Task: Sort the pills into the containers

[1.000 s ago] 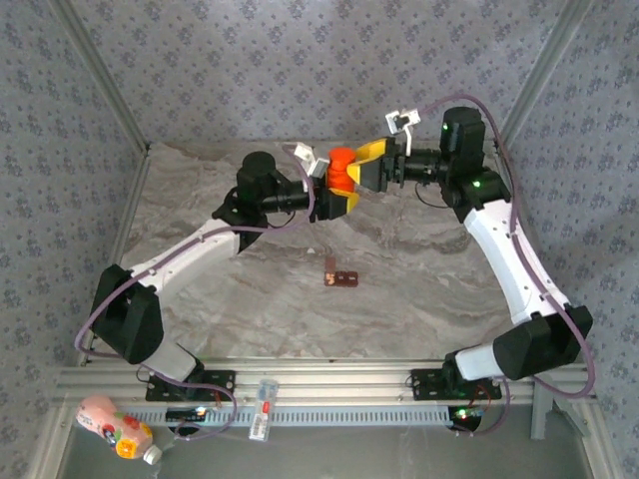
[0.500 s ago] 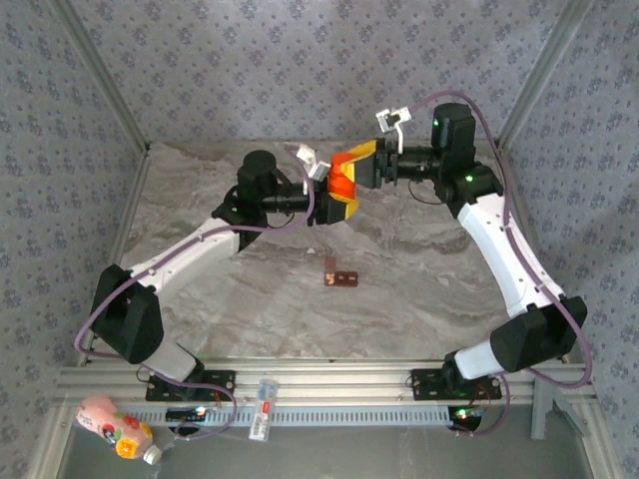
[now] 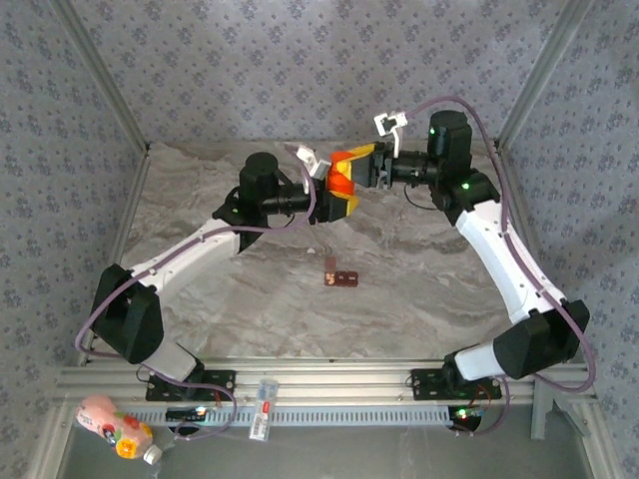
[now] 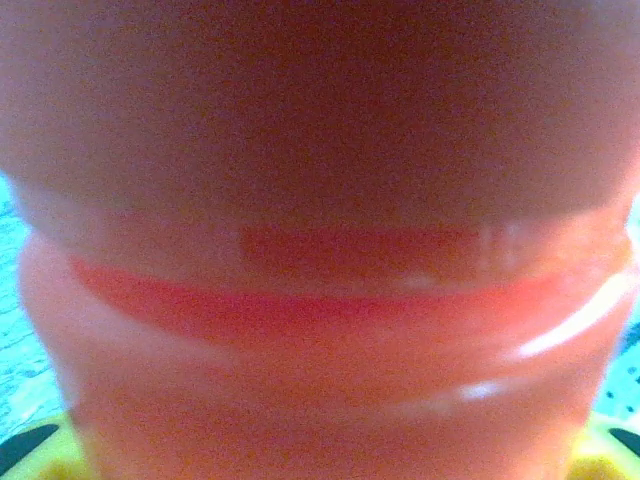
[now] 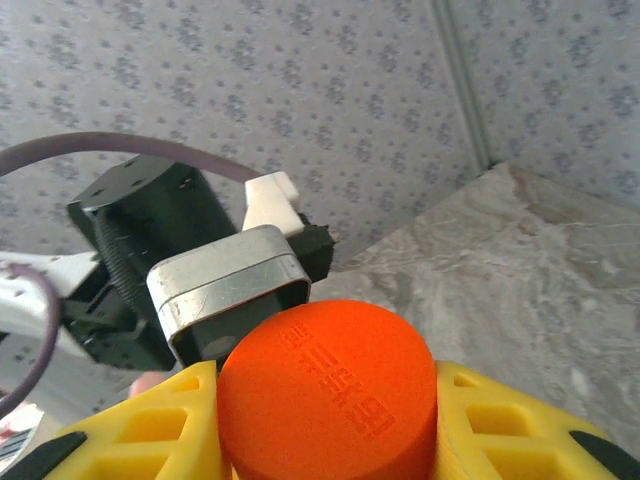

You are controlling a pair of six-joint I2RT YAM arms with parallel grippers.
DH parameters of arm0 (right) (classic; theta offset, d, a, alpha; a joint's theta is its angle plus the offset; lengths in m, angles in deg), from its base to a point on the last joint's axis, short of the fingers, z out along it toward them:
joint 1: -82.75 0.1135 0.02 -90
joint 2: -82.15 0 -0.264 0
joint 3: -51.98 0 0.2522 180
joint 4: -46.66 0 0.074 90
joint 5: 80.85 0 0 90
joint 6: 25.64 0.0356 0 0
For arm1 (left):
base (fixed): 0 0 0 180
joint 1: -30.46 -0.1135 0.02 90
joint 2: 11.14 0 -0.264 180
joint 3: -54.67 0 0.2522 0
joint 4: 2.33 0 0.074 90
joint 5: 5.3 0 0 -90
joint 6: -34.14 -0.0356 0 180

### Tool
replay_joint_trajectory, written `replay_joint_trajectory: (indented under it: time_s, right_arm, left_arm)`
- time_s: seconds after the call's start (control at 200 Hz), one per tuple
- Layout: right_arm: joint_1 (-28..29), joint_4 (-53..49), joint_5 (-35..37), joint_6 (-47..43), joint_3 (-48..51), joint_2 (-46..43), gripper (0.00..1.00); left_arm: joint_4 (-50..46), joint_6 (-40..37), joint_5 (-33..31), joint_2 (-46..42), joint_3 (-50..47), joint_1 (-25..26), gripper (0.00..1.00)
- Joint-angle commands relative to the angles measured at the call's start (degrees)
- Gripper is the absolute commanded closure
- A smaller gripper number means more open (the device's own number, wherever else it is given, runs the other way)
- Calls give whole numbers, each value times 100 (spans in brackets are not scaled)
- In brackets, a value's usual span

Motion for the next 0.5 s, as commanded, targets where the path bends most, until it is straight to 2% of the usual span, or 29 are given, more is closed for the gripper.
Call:
replay_joint_trajectory:
  time_s: [0.0,0.165,0.39,0.455,0.495]
  right_arm:
    - [285,87,739,93,441,-135,65]
    - [563,505,1419,285,735,-133,64]
    - [572,629,1484,396,670,25,64]
    - [516,599,1418,395,623,17,60]
    - [447,566,1362,403,585,-17,53]
  left_arm:
    - [1138,200,-973,-261,-193,32,100]
    - [1462,213,-1630,-241,-354,224,100]
    - [1291,-13,-1961,-50,-207,506,100]
    - [1270,-4,-2060,-36,-205,521,100]
    - [1250,-12,-2155,-47,-226,520,100]
